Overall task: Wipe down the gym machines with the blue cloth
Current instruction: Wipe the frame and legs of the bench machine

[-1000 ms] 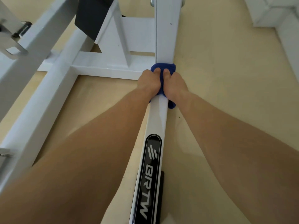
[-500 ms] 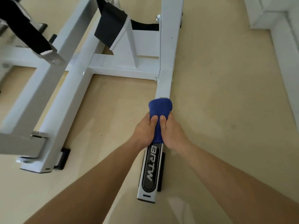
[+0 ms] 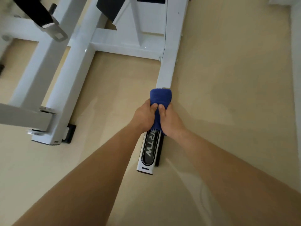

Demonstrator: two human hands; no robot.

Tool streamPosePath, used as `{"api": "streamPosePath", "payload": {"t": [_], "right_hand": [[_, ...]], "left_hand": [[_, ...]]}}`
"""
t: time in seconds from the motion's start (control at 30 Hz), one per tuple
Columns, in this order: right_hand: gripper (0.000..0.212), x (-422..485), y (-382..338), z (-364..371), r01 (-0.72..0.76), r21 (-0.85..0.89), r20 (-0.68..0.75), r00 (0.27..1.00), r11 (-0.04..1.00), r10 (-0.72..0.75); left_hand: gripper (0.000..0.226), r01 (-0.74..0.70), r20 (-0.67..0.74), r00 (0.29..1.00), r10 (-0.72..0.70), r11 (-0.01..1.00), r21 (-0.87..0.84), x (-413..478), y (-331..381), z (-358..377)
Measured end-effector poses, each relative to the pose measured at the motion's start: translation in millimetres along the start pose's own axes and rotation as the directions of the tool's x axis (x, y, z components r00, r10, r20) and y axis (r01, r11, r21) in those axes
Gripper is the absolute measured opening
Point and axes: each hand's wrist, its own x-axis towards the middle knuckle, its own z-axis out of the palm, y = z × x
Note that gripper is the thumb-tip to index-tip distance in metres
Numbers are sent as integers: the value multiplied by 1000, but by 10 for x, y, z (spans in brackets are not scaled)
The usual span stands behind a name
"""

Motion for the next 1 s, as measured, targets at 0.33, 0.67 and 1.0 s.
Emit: {"api": "streamPosePath", "payload": {"t": [0.33, 0.67, 1.0], "right_hand": [[38, 996, -348, -294, 89, 62, -217, 973, 994, -74], [35, 1703, -476, -466, 87, -19, -309, 947, 996, -89], [36, 1178, -388, -482, 71, -251, -193, 973, 965, -122]], "left_hand": [[35, -212, 3, 977, 214, 962, 174, 985, 629, -172], [33, -179, -141, 956, 256, 895, 408, 1555, 938, -138], [29, -271, 119, 930, 348, 429, 861, 1096, 742, -245]]}}
